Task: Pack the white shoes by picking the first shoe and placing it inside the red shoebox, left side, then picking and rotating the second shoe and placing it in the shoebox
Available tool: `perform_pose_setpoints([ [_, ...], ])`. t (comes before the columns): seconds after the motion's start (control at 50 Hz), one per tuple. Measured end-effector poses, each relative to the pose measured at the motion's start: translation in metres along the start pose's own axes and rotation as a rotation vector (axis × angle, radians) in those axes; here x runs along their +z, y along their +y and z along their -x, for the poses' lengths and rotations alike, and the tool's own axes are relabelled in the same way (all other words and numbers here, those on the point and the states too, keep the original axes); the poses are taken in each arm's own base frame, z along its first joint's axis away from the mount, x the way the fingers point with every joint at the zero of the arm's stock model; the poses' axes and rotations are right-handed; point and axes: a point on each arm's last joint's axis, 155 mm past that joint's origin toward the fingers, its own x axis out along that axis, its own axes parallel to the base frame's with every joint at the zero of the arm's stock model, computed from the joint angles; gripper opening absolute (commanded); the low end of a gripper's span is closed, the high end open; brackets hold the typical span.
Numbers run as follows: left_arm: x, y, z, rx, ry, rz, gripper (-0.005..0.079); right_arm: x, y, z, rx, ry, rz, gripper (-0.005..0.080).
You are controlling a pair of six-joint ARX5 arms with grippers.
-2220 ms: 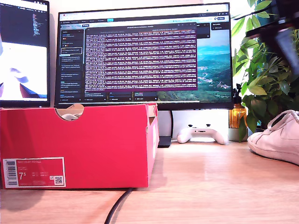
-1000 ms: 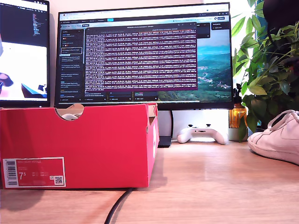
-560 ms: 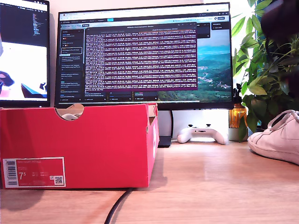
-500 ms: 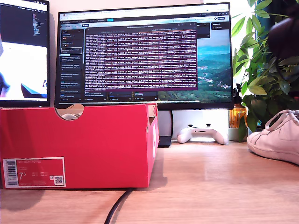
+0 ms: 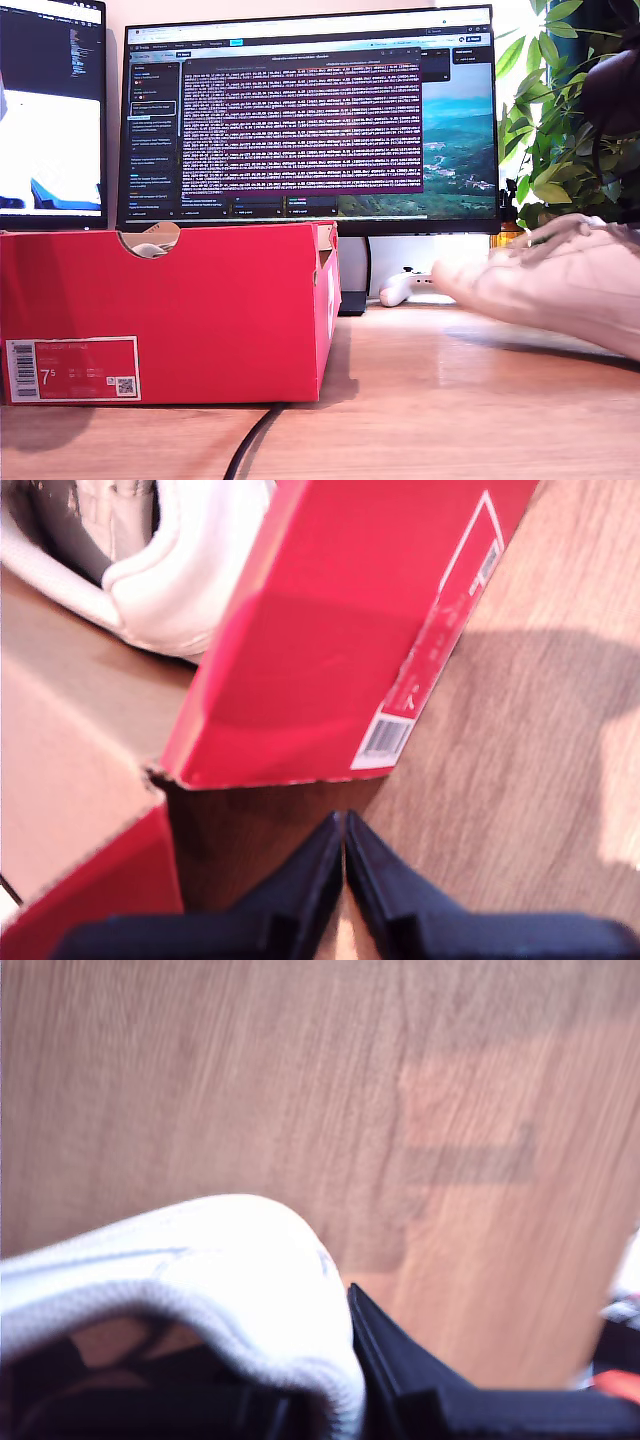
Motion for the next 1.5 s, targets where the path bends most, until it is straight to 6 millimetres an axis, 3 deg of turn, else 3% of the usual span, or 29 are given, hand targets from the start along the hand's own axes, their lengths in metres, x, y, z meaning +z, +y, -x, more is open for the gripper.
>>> perform_pose_setpoints([
  [0.14,0.0,0.0,0.0,0.0,0.0,0.0,-0.0021,0.017,0.012,0.015,0.022,-0.041,0.31,-0.0013],
  [0.18,0.0,0.0,0.0,0.0,0.0,0.0,-0.0021,0.023,0.024,0.025,0.064,-0.058,0.312,-0.0013],
  [0.2,0.0,0.0,0.0,0.0,0.0,0.0,-0.0021,0.026,0.031,0.029,0.083,-0.072,0.424,-0.0013],
  [0.3,0.0,0.0,0.0,0.0,0.0,0.0,-0.0021,0.04,0.067,0.062,0.211,-0.133,0.588,-0.0013],
  [0.42,0.0,0.0,0.0,0.0,0.0,0.0,-0.0021,0.04,0.096,0.096,0.35,-0.167,0.861,-0.0013],
  [0.68,0.0,0.0,0.0,0.0,0.0,0.0,-0.0021,0.012,0.141,0.16,0.691,-0.24,1.321,-0.0013],
  [0.88,0.0,0.0,0.0,0.0,0.0,0.0,-0.0021,-0.007,0.181,0.234,1.035,-0.397,1.441,-0.0013],
  [1.16,0.0,0.0,0.0,0.0,0.0,0.0,-0.0021,-0.057,0.212,0.306,1.332,-0.606,1.558,-0.0012],
  [1.36,0.0,0.0,0.0,0.0,0.0,0.0,-0.0021,-0.087,0.238,0.321,1.404,-0.616,1.607,-0.0013],
  [1.5,0.0,0.0,0.0,0.0,0.0,0.0,-0.0021,-0.099,0.264,0.315,1.409,-0.594,1.628,-0.0012],
])
